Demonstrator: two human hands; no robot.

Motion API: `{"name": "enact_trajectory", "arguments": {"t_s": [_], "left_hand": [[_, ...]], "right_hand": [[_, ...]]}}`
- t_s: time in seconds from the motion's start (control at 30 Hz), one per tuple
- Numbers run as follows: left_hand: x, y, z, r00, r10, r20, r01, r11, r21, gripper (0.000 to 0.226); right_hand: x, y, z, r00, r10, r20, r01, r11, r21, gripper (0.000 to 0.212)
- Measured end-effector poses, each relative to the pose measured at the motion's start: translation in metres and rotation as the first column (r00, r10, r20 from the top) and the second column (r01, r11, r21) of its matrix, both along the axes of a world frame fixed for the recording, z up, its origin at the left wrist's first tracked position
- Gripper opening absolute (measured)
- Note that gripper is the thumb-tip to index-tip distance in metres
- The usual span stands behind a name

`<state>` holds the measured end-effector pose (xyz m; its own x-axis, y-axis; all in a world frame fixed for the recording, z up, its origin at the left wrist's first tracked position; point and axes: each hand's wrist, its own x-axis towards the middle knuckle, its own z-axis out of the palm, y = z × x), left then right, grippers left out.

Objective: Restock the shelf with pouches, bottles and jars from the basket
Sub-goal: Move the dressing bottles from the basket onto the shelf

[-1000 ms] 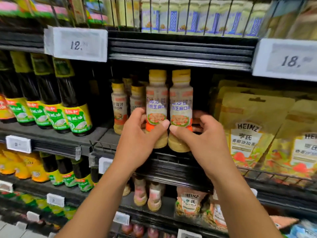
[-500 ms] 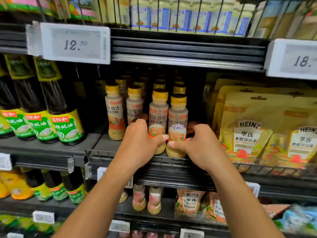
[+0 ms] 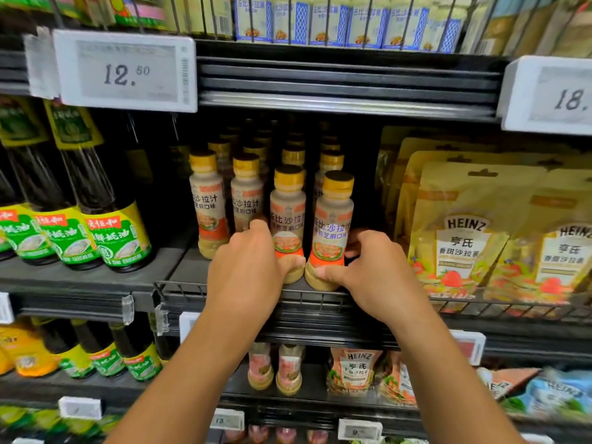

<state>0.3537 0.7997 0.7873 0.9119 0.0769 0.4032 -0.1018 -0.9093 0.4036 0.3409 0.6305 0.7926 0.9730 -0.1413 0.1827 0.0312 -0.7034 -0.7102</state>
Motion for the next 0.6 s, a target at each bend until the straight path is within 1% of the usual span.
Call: {"name": "enact_trajectory", "arguments": {"t_s": [0.03,0.1,0.23,0.33,0.4,0.47,0.53,0.6], "left_hand": [[0.000,0.002,-0.001,1.000,0.007,0.005,-0.007,1.000,0.009,0.059],[0.002,0.005,-0.002,1.000,-0.015,-0.019,0.015,1.000,-0.024,0.056],[0.010,0.005,-0.003,0.999,-0.043,-0.033,0.041,0.998,-0.057,0.050],[0.017,0.002,-0.002,0.998,-0.046,-0.039,0.044,0.998,-0.037,0.048],[0.022,-0.001,-0.002,0.998,-0.041,-0.042,0.041,0.999,-0.004,0.053],[0.026,-0.004,-0.004,0.999,-0.038,-0.038,0.040,0.999,0.033,0.054],[0.029,-0.005,-0.003,0.999,-0.031,-0.040,0.033,0.998,0.053,0.050],[0.031,-0.005,-0.002,0.999,-0.028,-0.038,0.030,0.998,0.060,0.047]], "right_hand": [[0.000,0.000,0.000,1.000,-0.002,0.000,0.002,1.000,-0.014,0.042],[0.000,0.000,0.001,1.000,0.003,-0.011,-0.004,1.000,-0.027,0.040],[0.006,0.000,0.006,0.998,0.006,-0.068,-0.010,0.998,-0.057,0.049],[0.012,0.000,0.008,0.996,-0.006,-0.086,0.000,0.998,-0.067,0.054],[0.016,0.000,0.008,0.996,-0.027,-0.083,0.020,0.997,-0.078,0.057],[0.020,0.001,0.008,0.995,-0.047,-0.091,0.037,0.993,-0.111,0.053],[0.022,0.002,0.008,0.991,-0.081,-0.109,0.065,0.988,-0.142,0.048],[0.025,0.001,0.009,0.989,-0.094,-0.117,0.074,0.984,-0.161,0.050]]}}
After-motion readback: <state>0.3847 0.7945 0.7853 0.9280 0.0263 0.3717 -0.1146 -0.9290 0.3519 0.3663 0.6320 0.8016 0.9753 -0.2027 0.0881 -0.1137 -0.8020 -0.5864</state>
